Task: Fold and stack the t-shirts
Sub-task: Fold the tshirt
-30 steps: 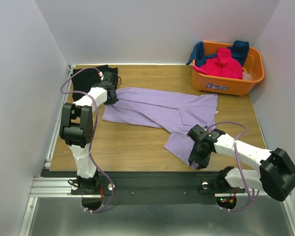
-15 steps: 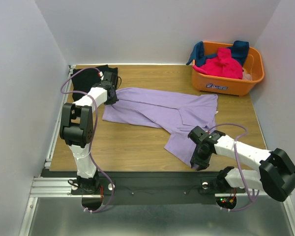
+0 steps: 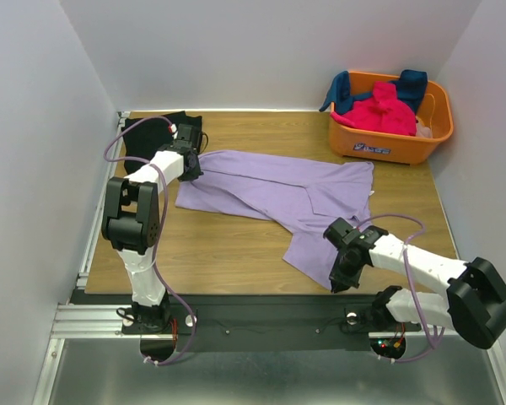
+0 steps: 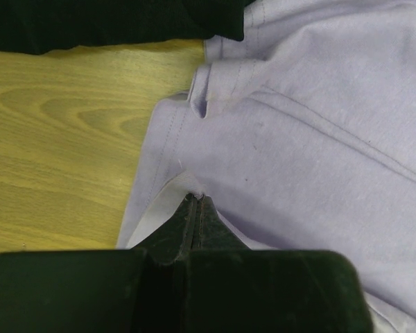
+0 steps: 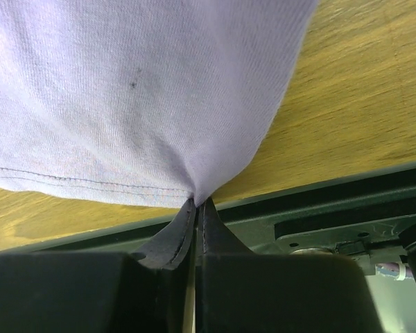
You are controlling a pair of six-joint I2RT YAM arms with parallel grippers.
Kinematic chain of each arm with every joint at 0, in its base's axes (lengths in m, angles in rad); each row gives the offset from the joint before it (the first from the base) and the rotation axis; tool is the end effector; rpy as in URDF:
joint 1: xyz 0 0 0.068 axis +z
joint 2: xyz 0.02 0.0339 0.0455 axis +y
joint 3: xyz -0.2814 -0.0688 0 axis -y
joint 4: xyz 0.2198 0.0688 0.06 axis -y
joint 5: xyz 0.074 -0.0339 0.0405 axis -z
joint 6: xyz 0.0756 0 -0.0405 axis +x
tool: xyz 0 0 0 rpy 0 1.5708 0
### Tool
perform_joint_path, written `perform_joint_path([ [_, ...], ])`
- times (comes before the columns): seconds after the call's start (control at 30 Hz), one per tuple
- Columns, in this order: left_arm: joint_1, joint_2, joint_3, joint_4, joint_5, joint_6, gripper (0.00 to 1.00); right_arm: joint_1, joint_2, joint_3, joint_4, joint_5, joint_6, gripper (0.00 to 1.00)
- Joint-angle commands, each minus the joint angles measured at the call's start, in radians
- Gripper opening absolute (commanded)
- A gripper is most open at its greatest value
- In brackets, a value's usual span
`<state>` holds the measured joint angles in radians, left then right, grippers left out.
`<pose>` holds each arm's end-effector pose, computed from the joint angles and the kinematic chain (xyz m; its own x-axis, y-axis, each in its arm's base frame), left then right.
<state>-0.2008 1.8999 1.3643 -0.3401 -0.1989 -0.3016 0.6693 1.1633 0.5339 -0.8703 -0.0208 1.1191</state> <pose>0.4199 -0.0702 0.2055 -0.7398 -0.1466 -0.6566 -0.1553 0.9868 -0.0453 0.1026 0.0832 0.1418 -0.9006 0.4345 -0.0123 0.4326 0.8986 0.0730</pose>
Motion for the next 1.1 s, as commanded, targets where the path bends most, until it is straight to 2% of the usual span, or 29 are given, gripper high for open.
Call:
perform_joint_path([
  [0.0, 0.006, -0.102, -0.043, 0.0, -0.02, 0.019, 0.0, 0.009, -0.043, 0.014, -0.037, 0.058, 0.011, 0.0],
  [0.63, 0.006, -0.43, -0.33, -0.062, 0.019, -0.04, 0.0, 0.009, -0.195, 0.225, -0.401, 0.099, 0.03, 0.0],
  [0.97, 0.006, -0.538, -0.41, -0.106, 0.049, -0.059, 0.0, 0.009, -0.225, 0.279, -0.438, 0.108, 0.05, 0.0],
  [1.07, 0.006, -0.541, -0.412, -0.103, 0.042, -0.053, 0.0, 0.009, -0.206, 0.311, -0.397, 0.131, 0.045, 0.0],
])
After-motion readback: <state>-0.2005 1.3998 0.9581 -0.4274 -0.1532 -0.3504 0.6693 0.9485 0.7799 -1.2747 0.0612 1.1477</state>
